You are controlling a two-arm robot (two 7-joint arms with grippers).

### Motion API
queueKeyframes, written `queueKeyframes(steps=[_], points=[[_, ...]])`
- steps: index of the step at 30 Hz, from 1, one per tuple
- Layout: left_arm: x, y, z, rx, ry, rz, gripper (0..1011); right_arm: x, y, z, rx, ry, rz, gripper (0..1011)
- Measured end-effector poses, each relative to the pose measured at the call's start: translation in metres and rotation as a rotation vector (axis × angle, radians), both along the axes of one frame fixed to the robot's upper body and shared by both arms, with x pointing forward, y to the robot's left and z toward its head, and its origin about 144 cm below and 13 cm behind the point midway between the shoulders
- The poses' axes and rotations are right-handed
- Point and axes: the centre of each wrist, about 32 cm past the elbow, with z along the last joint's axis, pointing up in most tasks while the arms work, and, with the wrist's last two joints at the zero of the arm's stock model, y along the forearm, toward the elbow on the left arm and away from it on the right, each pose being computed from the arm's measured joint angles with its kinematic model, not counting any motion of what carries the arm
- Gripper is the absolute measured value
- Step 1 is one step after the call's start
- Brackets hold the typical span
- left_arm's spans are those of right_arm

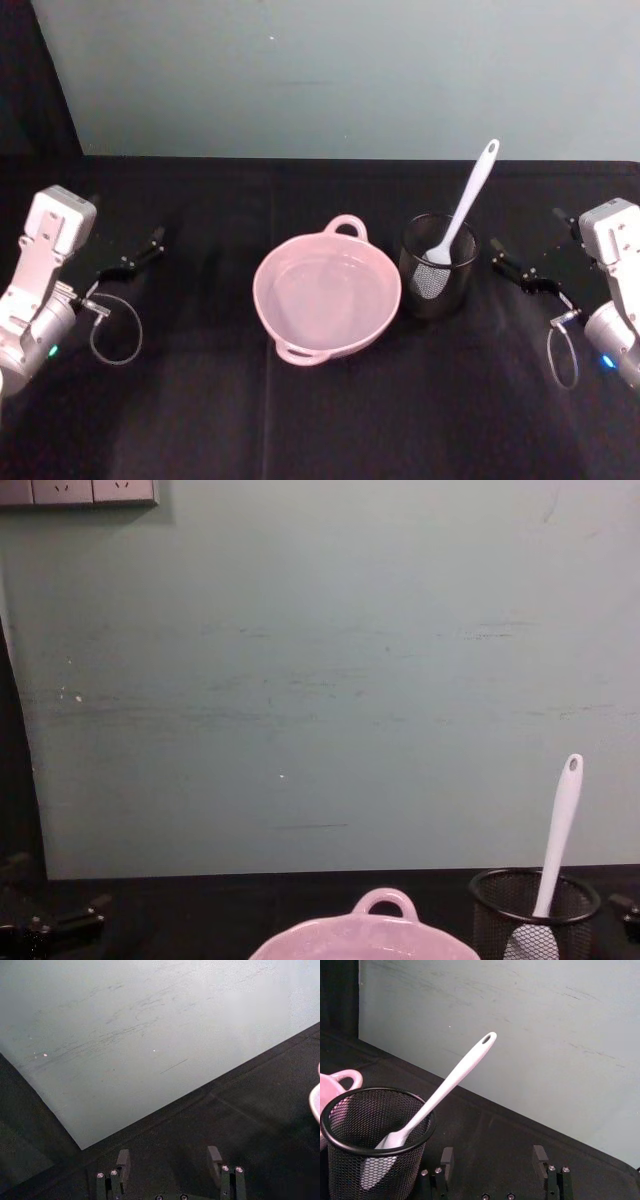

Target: Use the one hand to pick up the spoon and stir the clear water in the bowl.

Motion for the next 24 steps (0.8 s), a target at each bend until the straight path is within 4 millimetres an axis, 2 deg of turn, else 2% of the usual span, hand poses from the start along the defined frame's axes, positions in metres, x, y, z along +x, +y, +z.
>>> queueKeyframes(steps=[10, 19, 24], points=[[0.0, 0.0, 0.0, 0.0, 0.0, 0.0, 1011, -0.002, -0.001, 0.002, 0.002, -0.002, -0.003, 1004], [0.0, 0.0, 0.0, 0.0, 0.0, 0.0, 1011, -0.033, -0.007, 0.02, 0.034, -0.026, -0.004, 1004], [0.0, 0.0, 0.0, 0.0, 0.0, 0.0, 1011, -0.037, -0.01, 0.027, 0.108, -0.009, 0.054, 1004]])
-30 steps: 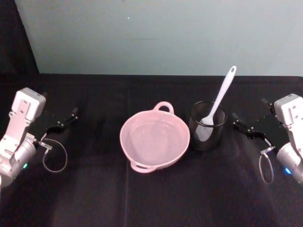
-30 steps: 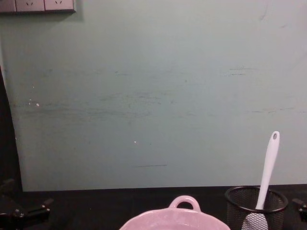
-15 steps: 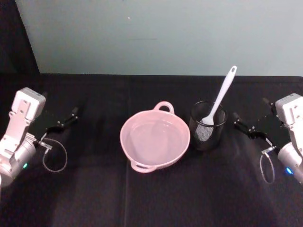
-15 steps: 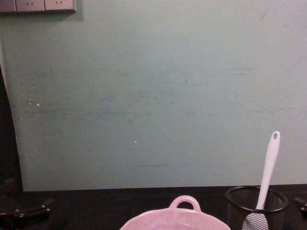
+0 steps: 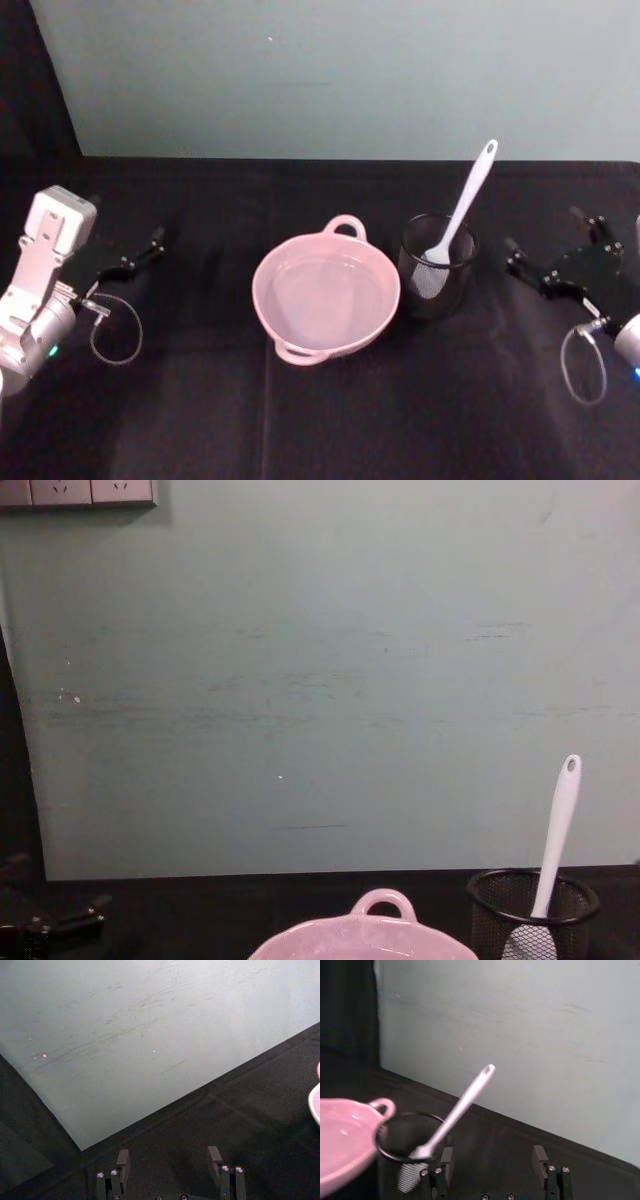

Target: Use the one hand to pick up the spoon and stir the clear water in the bowl.

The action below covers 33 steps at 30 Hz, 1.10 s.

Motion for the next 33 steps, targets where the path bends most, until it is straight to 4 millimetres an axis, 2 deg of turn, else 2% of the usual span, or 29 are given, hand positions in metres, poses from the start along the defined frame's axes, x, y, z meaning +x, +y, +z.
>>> queueKeyframes(steps=[7, 10, 15, 20, 26, 33], points=[[0.0, 0.0, 0.0, 0.0, 0.0, 0.0, 1011, 0.024, -0.005, 0.002, 0.148, 0.066, 0.121, 1004], [0.0, 0.0, 0.0, 0.0, 0.0, 0.0, 1011, 0.045, -0.01, 0.001, 0.228, 0.106, 0.175, 1004], [0.0, 0.0, 0.0, 0.0, 0.0, 0.0, 1011, 0.064, -0.013, -0.002, 0.297, 0.137, 0.215, 1004], [0.0, 0.0, 0.0, 0.0, 0.0, 0.0, 1011, 0.093, -0.015, -0.003, 0.407, 0.176, 0.262, 1004], [0.0, 0.0, 0.0, 0.0, 0.0, 0.0, 1011, 0.113, -0.018, -0.003, 0.515, 0.191, 0.285, 1004], [0.0, 0.0, 0.0, 0.0, 0.0, 0.0, 1011, 0.125, -0.017, -0.008, 0.62, 0.213, 0.314, 1004]])
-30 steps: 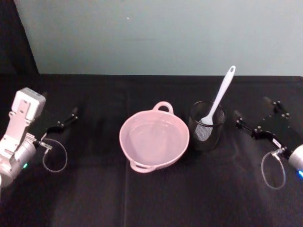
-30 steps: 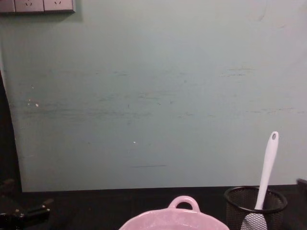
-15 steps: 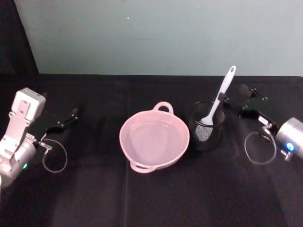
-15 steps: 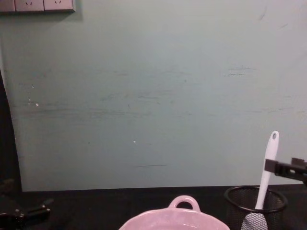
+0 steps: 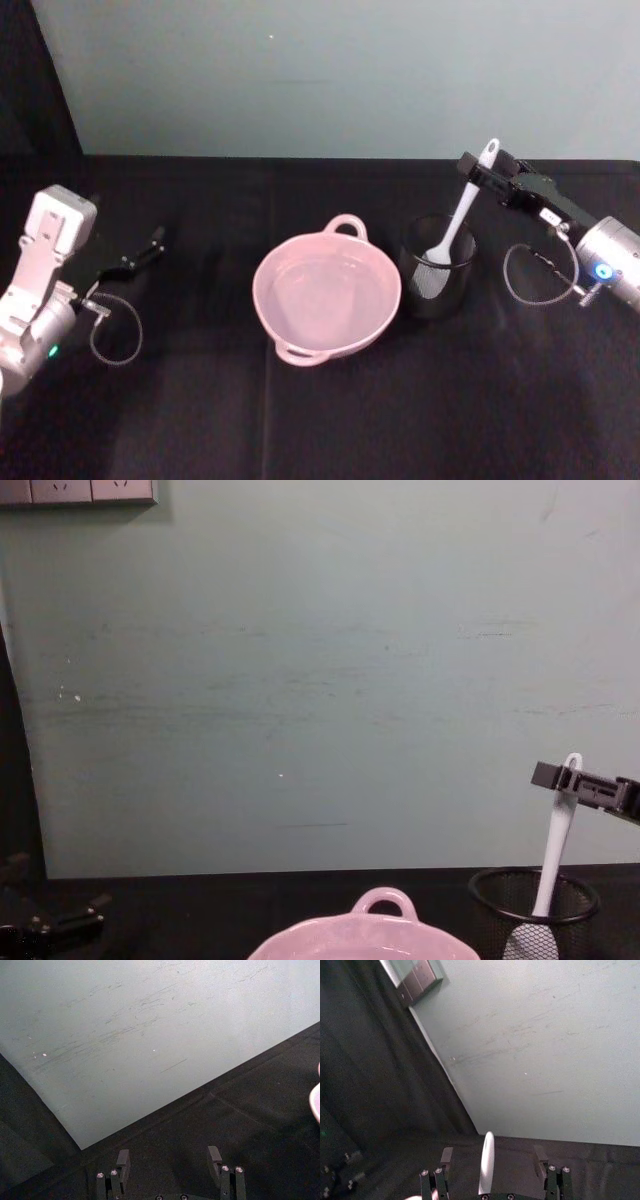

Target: Use the one hand to pick up the spoon and stir the clear water in the bowl.

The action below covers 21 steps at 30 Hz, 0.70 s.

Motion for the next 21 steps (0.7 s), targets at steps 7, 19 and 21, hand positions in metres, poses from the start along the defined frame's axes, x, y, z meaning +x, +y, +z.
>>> queueKeyframes(steps=[7, 19, 21], points=[[0.0, 0.0, 0.0, 0.0, 0.0, 0.0, 1011, 0.001, 0.003, -0.001, 0.057, 0.009, 0.016, 985], [0.0, 0.0, 0.0, 0.0, 0.0, 0.0, 1011, -0.008, 0.0, 0.004, 0.042, 0.017, 0.013, 652], [0.0, 0.0, 0.0, 0.0, 0.0, 0.0, 1011, -0.007, 0.0, 0.004, 0.043, 0.018, 0.015, 611]])
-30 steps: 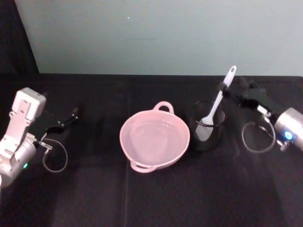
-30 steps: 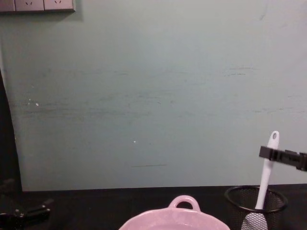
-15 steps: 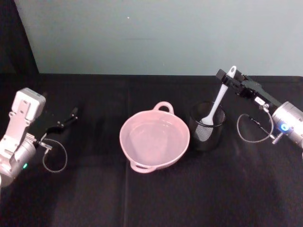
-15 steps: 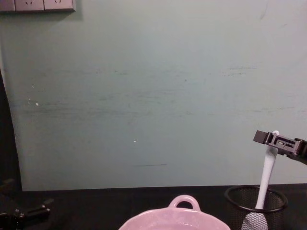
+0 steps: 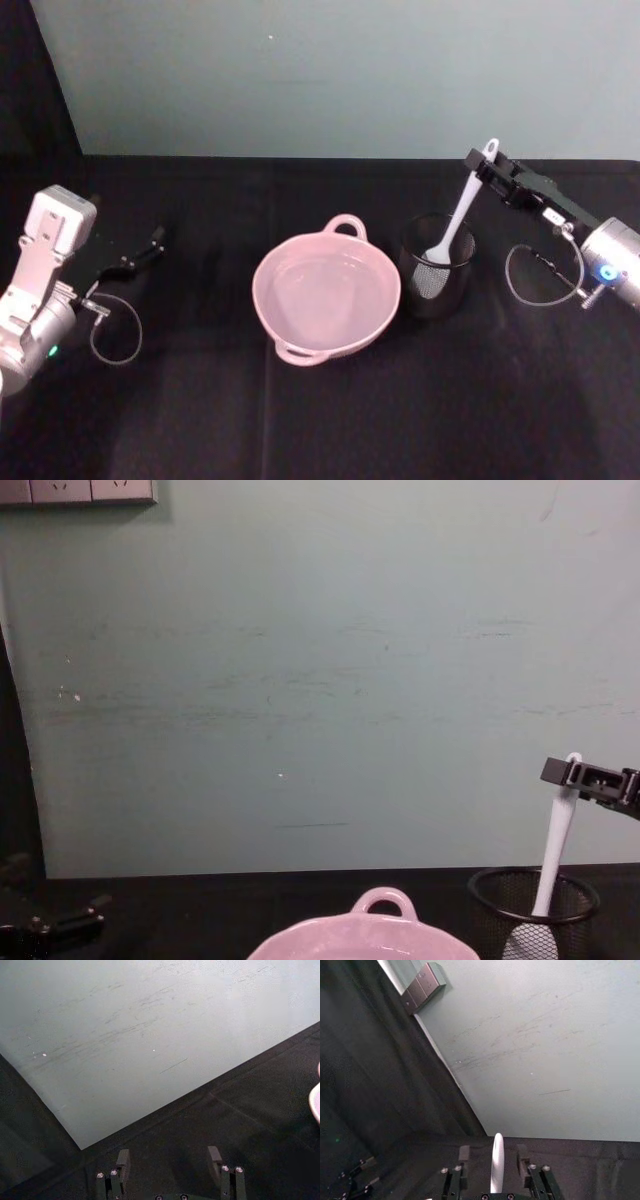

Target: Use the one hand to pick up the spoon and stir the clear water in the bowl.

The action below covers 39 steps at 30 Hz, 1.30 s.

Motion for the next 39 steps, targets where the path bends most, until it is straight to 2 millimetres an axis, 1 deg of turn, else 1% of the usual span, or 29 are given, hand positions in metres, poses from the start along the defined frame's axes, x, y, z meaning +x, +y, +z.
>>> queueKeyframes(steps=[1, 2, 4, 5, 7, 8, 11, 12, 16, 22, 27, 28, 30, 31, 33, 34, 39], points=[[0.0, 0.0, 0.0, 0.0, 0.0, 0.0, 1011, 0.001, 0.0, 0.0, 0.0, 0.0, 0.002, 595], [0.0, 0.0, 0.0, 0.0, 0.0, 0.0, 1011, 0.002, 0.0, 0.001, 0.002, -0.001, 0.006, 538], [0.0, 0.0, 0.0, 0.0, 0.0, 0.0, 1011, 0.003, 0.0, 0.001, 0.004, -0.003, 0.012, 489], [0.0, 0.0, 0.0, 0.0, 0.0, 0.0, 1011, 0.004, 0.001, 0.002, 0.005, -0.004, 0.015, 429], [0.0, 0.0, 0.0, 0.0, 0.0, 0.0, 1011, 0.005, 0.001, 0.002, 0.007, -0.005, 0.019, 392], [0.0, 0.0, 0.0, 0.0, 0.0, 0.0, 1011, 0.005, 0.002, 0.002, 0.009, -0.006, 0.021, 332], [0.0, 0.0, 0.0, 0.0, 0.0, 0.0, 1011, 0.005, 0.003, 0.003, 0.008, -0.01, 0.025, 274], [0.0, 0.0, 0.0, 0.0, 0.0, 0.0, 1011, 0.005, 0.003, 0.005, 0.007, -0.015, 0.027, 207], [0.0, 0.0, 0.0, 0.0, 0.0, 0.0, 1011, 0.004, 0.003, 0.007, 0.0, -0.024, 0.029, 114], [0.0, 0.0, 0.0, 0.0, 0.0, 0.0, 1011, 0.001, 0.002, 0.017, -0.037, -0.054, 0.028, 110], [0.0, 0.0, 0.0, 0.0, 0.0, 0.0, 1011, -0.002, 0.004, 0.034, -0.105, -0.11, 0.048, 110], [0.0, 0.0, 0.0, 0.0, 0.0, 0.0, 1011, -0.003, 0.004, 0.042, -0.134, -0.135, 0.059, 110], [0.0, 0.0, 0.0, 0.0, 0.0, 0.0, 1011, -0.004, 0.005, 0.05, -0.16, -0.157, 0.07, 110], [0.0, 0.0, 0.0, 0.0, 0.0, 0.0, 1011, -0.005, 0.006, 0.06, -0.184, -0.184, 0.085, 110], [0.0, 0.0, 0.0, 0.0, 0.0, 0.0, 1011, -0.007, 0.006, 0.07, -0.206, -0.205, 0.098, 110], [0.0, 0.0, 0.0, 0.0, 0.0, 0.0, 1011, -0.008, 0.007, 0.079, -0.225, -0.225, 0.113, 110], [0.0, 0.0, 0.0, 0.0, 0.0, 0.0, 1011, -0.011, 0.012, 0.108, -0.272, -0.282, 0.151, 110]])
